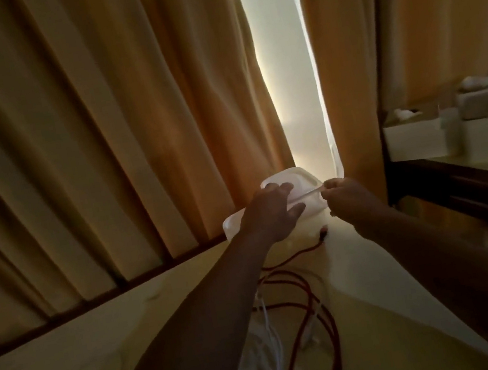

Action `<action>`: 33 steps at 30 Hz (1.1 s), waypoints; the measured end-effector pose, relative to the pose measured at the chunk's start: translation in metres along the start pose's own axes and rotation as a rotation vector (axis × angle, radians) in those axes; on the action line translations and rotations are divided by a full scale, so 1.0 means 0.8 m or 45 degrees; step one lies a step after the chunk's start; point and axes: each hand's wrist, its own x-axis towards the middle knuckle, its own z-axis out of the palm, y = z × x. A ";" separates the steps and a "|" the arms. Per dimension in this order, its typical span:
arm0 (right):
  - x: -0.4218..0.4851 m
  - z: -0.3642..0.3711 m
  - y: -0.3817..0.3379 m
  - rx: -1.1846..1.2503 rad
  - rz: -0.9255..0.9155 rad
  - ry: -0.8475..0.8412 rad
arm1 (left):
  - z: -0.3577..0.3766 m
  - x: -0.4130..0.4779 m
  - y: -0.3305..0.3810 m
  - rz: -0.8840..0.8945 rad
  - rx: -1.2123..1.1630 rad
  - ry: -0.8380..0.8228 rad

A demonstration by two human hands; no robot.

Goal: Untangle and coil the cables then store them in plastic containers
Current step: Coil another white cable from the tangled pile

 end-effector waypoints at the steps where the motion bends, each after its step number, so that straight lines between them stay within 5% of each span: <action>1: 0.004 -0.002 0.003 0.052 0.000 -0.015 | 0.005 0.003 0.000 0.020 0.008 0.018; 9: 0.023 -0.003 -0.001 0.325 -0.010 -0.005 | -0.026 -0.016 0.005 0.087 -0.210 0.282; 15: -0.045 0.026 -0.065 1.018 0.027 -0.588 | -0.102 -0.108 0.006 0.076 -0.391 0.443; 19: -0.103 0.090 -0.099 1.025 -0.084 -0.655 | -0.150 -0.185 0.001 -0.100 -0.291 0.614; 24: -0.183 0.200 -0.131 0.997 -0.106 -0.986 | -0.182 -0.309 -0.048 -0.247 0.128 0.809; 33: -0.300 0.343 -0.168 0.859 -0.181 -1.229 | -0.241 -0.490 -0.119 -0.688 -0.082 1.199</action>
